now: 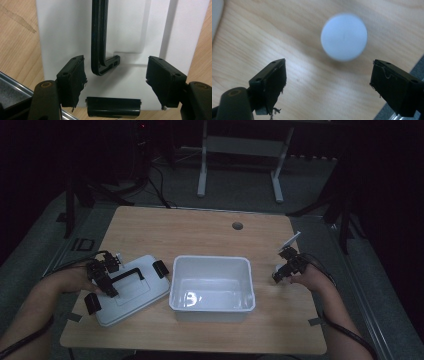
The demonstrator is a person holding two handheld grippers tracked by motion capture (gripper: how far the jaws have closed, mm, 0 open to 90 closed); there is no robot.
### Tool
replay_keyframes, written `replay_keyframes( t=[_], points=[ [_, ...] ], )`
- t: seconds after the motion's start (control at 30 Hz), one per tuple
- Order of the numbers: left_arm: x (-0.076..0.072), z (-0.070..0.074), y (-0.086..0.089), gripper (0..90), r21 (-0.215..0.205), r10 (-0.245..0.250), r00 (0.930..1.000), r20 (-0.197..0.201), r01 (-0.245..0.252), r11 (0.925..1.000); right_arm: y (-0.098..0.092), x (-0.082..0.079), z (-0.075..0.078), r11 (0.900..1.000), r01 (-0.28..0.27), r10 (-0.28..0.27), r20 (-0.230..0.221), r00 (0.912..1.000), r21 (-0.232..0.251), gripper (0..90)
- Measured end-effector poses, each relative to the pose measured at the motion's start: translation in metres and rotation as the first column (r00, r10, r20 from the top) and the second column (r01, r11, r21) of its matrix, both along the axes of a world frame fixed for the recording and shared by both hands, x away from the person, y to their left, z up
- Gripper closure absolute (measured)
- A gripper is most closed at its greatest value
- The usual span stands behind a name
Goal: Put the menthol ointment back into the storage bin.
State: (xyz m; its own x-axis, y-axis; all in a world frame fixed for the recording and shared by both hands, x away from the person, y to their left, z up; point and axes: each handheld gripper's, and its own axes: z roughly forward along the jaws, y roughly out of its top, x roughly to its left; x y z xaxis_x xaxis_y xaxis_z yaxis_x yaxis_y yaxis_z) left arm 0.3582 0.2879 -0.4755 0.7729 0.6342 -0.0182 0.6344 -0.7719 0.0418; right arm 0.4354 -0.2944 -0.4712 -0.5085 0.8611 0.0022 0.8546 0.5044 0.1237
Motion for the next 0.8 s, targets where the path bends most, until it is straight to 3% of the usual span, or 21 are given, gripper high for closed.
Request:
replay_keyframes(
  t=[0.27, 0.4, 0.57, 0.67, 0.8],
  points=[
    [0.000, 0.001, -0.003, 31.1, 0.006, -0.014, 0.9999, 0.000, 0.014, 0.9999, 0.006, 0.019, -0.008, 1.000, 0.010, -0.009, -0.028, 0.9996, 0.023, 20.0],
    [0.000, 0.000, -0.004, 31.1, 0.005, -0.018, 0.9998, 0.002, 0.018, 0.9998, 0.007, 0.026, -0.014, 1.000, 0.025, -0.025, -0.029, 0.9993, -0.017, 27.6],
    [0.000, -0.003, -0.004, 31.1, 0.009, -0.021, 0.9997, -0.011, 0.021, 0.9997, 0.005, 0.033, -0.019, 0.997, 0.075, -0.076, -0.053, 0.9957, -0.007, 33.1],
    [-0.001, -0.003, -0.005, 31.1, 0.003, -0.024, 0.9997, -0.009, 0.024, 0.9997, 0.007, 0.034, -0.022, 0.998, 0.063, -0.065, -0.056, 0.9963, -0.026, 36.4],
    [-0.002, -0.003, -0.007, 31.1, 0.004, -0.022, 0.9997, -0.006, 0.022, 0.9997, 0.010, 0.035, -0.023, 0.997, 0.045, -0.047, -0.027, 0.9985, -0.069, 45.8]
  ],
)
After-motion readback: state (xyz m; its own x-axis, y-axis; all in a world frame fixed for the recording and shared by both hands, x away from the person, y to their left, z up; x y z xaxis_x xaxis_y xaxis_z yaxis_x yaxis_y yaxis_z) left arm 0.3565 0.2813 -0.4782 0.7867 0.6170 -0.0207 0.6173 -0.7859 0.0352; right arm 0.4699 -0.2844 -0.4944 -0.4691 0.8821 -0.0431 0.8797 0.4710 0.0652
